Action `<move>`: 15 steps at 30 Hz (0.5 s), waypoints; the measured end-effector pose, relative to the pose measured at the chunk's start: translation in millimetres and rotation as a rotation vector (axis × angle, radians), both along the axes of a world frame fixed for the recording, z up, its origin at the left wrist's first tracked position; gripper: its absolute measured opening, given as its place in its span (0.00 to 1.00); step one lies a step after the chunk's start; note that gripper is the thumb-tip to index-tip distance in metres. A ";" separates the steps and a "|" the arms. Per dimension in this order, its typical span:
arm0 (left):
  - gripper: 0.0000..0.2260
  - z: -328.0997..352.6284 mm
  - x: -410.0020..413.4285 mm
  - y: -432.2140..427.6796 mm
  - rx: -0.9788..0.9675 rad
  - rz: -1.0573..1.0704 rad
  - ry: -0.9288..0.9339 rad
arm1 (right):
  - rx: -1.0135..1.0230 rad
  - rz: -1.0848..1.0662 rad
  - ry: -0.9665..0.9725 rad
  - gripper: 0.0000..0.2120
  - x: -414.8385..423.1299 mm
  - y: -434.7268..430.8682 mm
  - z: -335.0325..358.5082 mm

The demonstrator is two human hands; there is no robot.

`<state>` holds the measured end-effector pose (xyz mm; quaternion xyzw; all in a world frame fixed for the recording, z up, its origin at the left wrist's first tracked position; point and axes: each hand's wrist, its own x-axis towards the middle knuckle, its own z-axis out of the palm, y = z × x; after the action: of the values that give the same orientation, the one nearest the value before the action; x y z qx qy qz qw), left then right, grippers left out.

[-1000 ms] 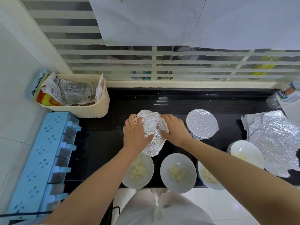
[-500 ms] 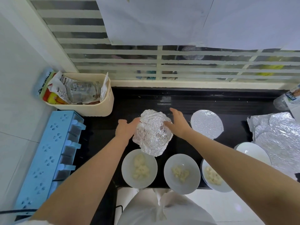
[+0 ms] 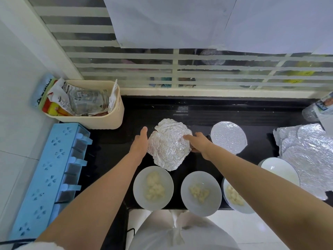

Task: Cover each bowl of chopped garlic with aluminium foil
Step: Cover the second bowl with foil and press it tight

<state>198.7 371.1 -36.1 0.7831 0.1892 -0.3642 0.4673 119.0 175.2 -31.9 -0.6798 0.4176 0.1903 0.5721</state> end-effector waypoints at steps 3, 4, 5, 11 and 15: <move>0.36 3.1 2.0 -9.4 -0.026 -0.009 -0.027 | 0.030 -0.081 -0.013 0.33 -2.5 -0.4 -2.4; 0.35 3.3 3.2 -13.2 -0.022 -0.031 -0.034 | 0.038 -0.097 -0.016 0.31 -3.5 -0.8 -3.4; 0.34 4.0 3.3 -16.2 -0.003 -0.058 -0.040 | 0.046 -0.100 -0.013 0.29 -4.2 -1.0 -4.6; 0.32 14.1 -5.7 -22.5 0.411 -0.366 -0.496 | -0.327 0.163 -0.083 0.29 -6.1 -2.4 5.1; 0.33 10.9 -19.3 -21.2 0.463 -0.633 -0.882 | -0.710 0.534 -0.483 0.29 -8.5 -1.2 16.9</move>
<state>179.4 349.9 -25.2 0.9605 -0.1915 -0.0753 0.1873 110.5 174.0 -15.0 -0.9400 0.1240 0.0135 0.3174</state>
